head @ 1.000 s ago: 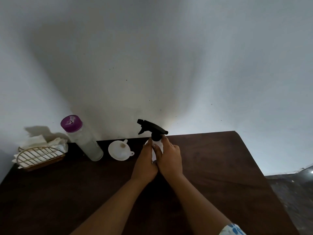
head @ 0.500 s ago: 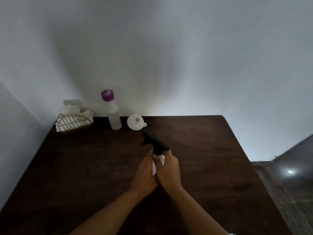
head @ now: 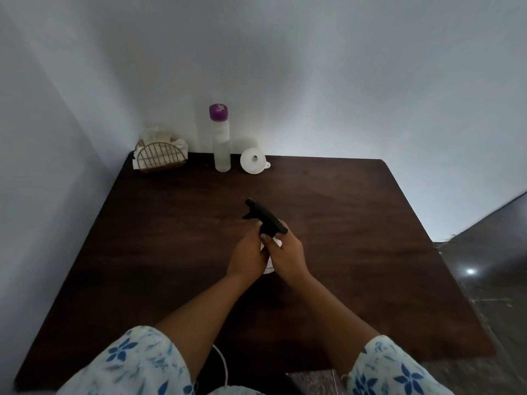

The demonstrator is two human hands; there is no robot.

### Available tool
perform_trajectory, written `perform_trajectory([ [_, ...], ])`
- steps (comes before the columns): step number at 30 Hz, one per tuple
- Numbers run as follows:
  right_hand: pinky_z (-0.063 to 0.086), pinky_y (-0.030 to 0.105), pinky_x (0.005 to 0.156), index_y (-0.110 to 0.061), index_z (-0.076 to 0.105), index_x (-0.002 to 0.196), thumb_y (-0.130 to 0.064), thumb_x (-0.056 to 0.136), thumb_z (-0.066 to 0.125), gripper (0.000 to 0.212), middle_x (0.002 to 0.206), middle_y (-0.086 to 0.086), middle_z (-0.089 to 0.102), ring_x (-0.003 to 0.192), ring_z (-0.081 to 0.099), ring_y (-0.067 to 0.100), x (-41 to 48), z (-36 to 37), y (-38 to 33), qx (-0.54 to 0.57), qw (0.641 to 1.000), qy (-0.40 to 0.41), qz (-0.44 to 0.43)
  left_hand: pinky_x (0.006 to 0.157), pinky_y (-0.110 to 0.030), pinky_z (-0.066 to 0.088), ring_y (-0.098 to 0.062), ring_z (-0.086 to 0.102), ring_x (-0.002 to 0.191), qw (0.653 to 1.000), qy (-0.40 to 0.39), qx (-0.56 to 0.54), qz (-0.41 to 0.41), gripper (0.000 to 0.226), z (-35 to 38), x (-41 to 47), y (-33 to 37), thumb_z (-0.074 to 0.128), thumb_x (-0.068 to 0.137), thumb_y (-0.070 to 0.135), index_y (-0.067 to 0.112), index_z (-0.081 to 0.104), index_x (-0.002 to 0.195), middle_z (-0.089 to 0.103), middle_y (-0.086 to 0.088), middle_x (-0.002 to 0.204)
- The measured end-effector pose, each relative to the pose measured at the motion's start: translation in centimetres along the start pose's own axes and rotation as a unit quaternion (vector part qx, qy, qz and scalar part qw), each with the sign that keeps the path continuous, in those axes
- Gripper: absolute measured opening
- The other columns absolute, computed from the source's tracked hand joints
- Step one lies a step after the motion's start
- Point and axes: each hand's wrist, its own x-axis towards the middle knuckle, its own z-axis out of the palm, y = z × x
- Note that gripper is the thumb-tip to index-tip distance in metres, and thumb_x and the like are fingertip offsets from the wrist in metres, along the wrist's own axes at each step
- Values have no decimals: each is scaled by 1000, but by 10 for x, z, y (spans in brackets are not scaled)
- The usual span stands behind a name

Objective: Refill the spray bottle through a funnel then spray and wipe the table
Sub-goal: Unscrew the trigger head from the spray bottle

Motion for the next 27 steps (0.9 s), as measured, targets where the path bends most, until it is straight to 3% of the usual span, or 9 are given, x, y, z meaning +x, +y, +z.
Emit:
perform_trajectory([
  [3, 43, 6, 71, -35, 55, 107, -20, 86, 65, 28, 95, -19, 62, 95, 60, -1, -3, 0, -5, 14, 1000, 3, 8, 68, -14, 40, -2, 54, 86, 999, 20, -12, -23, 26, 4, 0, -2, 52, 90, 18, 30, 53, 113, 61, 12, 99],
  [5, 43, 8, 70, -30, 54, 107, -23, 82, 70, 31, 101, -14, 61, 95, 59, 1, -4, 2, -7, 22, 999, 21, 13, 63, -10, 36, 0, 53, 80, 999, 20, -14, -30, 22, 4, 1, -4, 52, 90, 16, 32, 57, 103, 57, 18, 88],
  [10, 40, 9, 67, -34, 48, 86, -26, 79, 73, 28, 93, -14, 52, 86, 55, 2, -3, 12, -11, -6, 993, 116, 17, 74, -27, 48, -9, 60, 85, 999, 11, -5, -41, 14, 1, 7, -6, 52, 91, 24, 37, 54, 86, 62, 11, 88],
  [12, 40, 13, 75, -29, 55, 92, -24, 79, 72, 22, 98, -11, 56, 96, 55, 10, 0, 14, -9, -20, 992, 123, 9, 77, -30, 50, -11, 61, 87, 999, 6, -11, -30, 10, 0, 9, -6, 53, 90, 23, 32, 58, 89, 65, 7, 92],
  [16, 39, 12, 78, -20, 62, 104, -19, 81, 70, 24, 100, -11, 59, 106, 54, 14, 2, 13, -6, -21, 992, 125, 19, 77, -29, 50, -12, 63, 90, 1000, 8, -24, -12, 13, 1, 8, -4, 54, 89, 19, 31, 58, 92, 65, 8, 91],
  [18, 48, 29, 87, -18, 63, 105, -17, 81, 70, 26, 103, -6, 63, 107, 57, 17, 4, 10, -6, -13, 994, 110, 21, 81, -31, 51, -14, 63, 94, 1000, 5, -26, -15, 14, 1, 10, -4, 55, 89, 19, 28, 60, 99, 67, 4, 99],
  [20, 49, 42, 93, -15, 63, 108, -17, 80, 71, 29, 109, 0, 64, 108, 57, 19, 6, 7, -6, -15, 995, 98, 26, 81, -29, 49, -14, 62, 95, 1000, 5, -23, -17, 15, 0, 11, -4, 56, 89, 20, 27, 61, 101, 67, 3, 102],
  [27, 50, 45, 94, -11, 63, 114, -9, 80, 71, 35, 109, 5, 67, 105, 62, 20, 9, -4, -7, 26, 998, 48, 43, 70, -21, 38, -6, 54, 83, 1000, 1, -1, -14, 10, -2, 14, -2, 60, 85, 22, 31, 59, 90, 64, 11, 90],
])
